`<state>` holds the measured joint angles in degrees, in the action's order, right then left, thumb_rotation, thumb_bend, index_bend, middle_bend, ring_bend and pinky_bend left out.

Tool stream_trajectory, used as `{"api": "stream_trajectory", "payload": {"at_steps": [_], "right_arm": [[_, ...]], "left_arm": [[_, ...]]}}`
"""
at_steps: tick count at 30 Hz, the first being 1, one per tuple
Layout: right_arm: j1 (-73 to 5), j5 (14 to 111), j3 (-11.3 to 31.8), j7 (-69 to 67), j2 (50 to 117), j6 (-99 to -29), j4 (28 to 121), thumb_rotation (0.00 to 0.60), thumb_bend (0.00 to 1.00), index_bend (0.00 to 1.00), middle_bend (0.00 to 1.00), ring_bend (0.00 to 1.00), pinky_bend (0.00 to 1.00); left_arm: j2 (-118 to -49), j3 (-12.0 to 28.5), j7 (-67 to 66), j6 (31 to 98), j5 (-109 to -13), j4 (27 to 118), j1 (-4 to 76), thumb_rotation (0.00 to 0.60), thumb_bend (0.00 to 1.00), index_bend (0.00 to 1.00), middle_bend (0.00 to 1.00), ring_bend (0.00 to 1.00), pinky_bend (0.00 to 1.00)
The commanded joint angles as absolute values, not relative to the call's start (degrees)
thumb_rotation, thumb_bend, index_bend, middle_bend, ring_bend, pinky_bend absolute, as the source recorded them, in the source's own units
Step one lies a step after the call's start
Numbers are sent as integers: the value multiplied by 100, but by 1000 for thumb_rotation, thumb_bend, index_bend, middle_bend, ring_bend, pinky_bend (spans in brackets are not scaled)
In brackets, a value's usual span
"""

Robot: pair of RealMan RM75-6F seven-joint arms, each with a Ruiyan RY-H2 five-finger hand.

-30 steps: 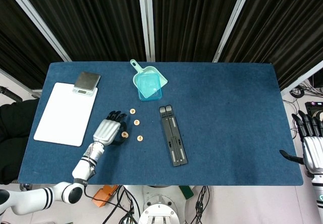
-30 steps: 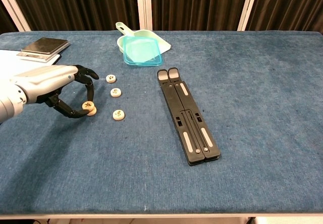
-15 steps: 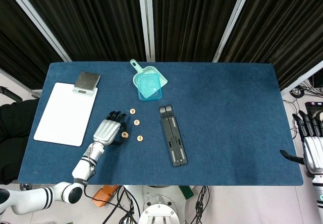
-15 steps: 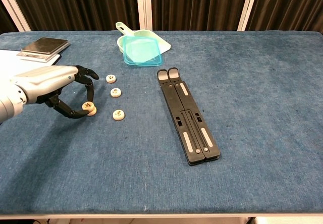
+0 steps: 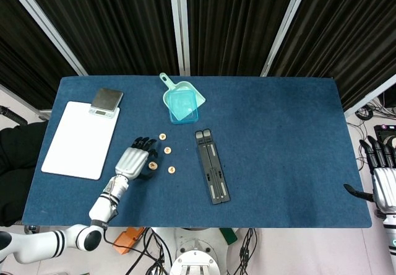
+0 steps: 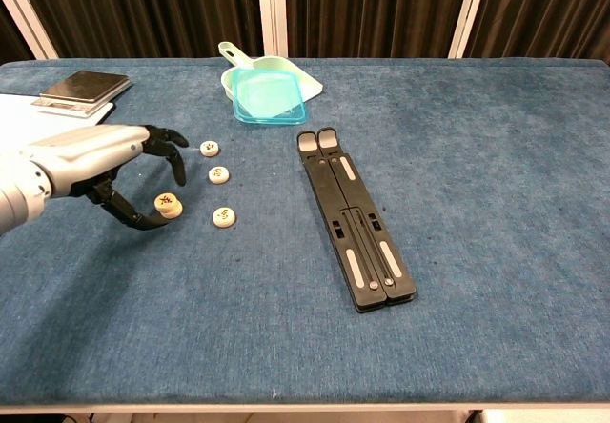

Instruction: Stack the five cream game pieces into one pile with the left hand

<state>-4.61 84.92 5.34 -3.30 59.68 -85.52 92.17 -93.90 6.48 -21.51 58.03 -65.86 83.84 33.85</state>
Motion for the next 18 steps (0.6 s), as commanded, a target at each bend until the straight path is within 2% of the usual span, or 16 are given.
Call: {"api": "stream_trajectory", "payload": {"at_steps": [1,10,18], "right_arm": [[-466,8503,535,-335,5975,-8552,9214,600,48,0,0,0,4],[-447,8539,519,-405,5980,-8583,9171,600,48,0,0,0,4],[-386,8527,498,-519,5992,-8630,9073,600,48,0,0,0,2]], "left_arm": [[-9317,592,-2189,5926,-6849,8672,3404,600,233,356,60,0,3],[-9738,691,-2470,5541,-6614,8467,3747,600,264,393,60,0,1],[-9997,726,-2621,5494,-6398,8189,3862,600,295,428,60,0,0]]}}
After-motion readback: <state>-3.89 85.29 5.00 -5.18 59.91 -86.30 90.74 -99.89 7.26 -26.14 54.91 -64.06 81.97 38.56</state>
